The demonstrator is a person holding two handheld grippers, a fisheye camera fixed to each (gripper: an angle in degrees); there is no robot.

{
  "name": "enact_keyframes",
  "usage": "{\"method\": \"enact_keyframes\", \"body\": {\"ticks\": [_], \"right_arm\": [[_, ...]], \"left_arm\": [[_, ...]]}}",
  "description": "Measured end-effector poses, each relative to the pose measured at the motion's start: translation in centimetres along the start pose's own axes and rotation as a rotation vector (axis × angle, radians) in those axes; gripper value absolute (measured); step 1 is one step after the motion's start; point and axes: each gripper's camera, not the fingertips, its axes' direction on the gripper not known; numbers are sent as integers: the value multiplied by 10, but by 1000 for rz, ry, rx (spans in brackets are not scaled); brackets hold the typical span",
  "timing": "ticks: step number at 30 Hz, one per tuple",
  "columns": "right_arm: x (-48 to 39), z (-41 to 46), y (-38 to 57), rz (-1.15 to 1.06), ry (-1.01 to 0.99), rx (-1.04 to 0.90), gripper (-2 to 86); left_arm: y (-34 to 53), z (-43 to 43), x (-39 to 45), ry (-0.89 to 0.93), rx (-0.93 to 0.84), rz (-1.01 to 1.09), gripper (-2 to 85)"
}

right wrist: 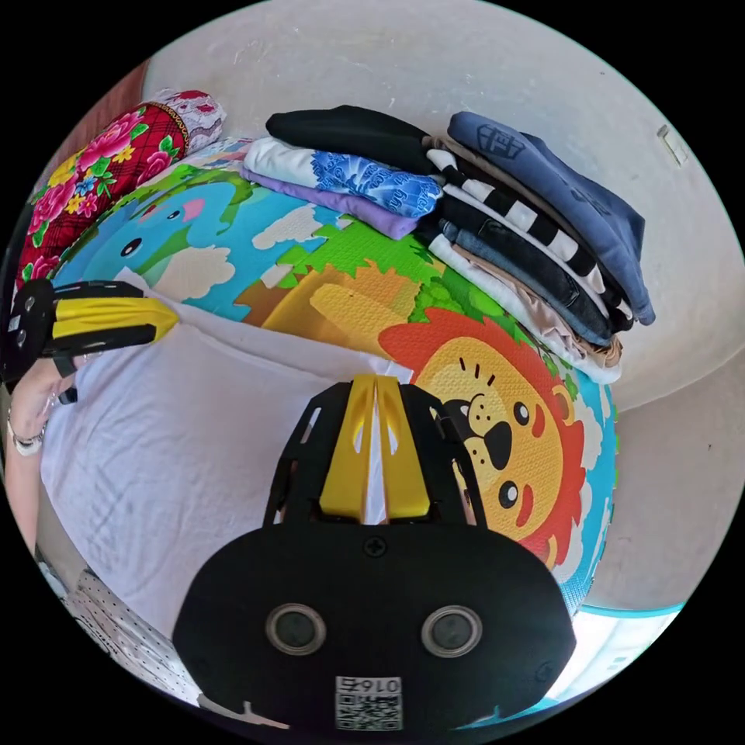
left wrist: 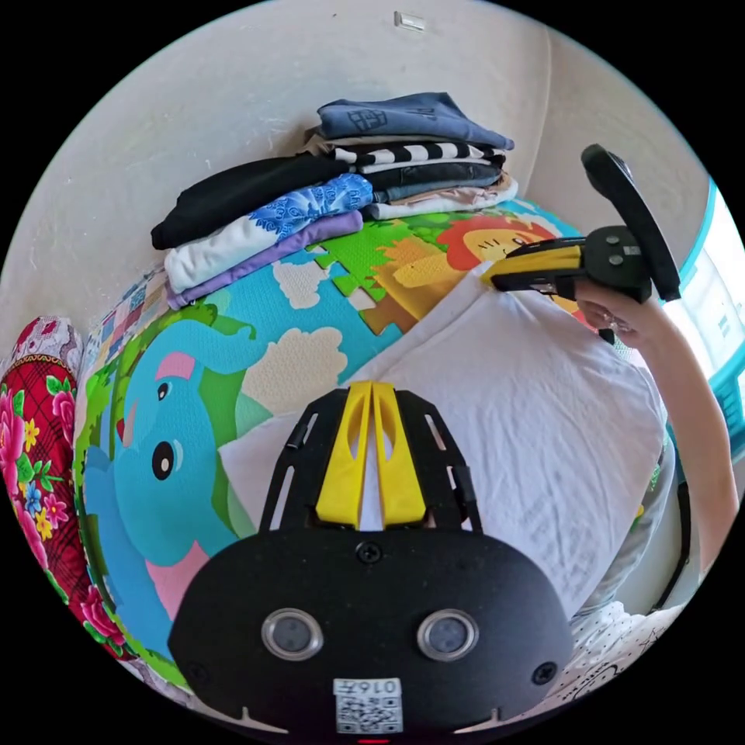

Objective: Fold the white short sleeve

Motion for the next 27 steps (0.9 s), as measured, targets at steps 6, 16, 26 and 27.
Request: {"method": "enact_keyframes", "body": {"ticks": [6,16,26,27], "right_arm": [[59,-33,34,151,-46,128,-5],[68,-7,71,-62,9,-83,-4],[123,-40,101,45,1,19,-4],[128,-48,106,74,8,36,-4]], "left_arm": [[-2,25,10,-112,-1,61,-10],[-3,54,-34,9,3,2,-10],[-2,78,-77,106,2,-58,-10],[-2,80,-78,98,3,-54,-10]]}}
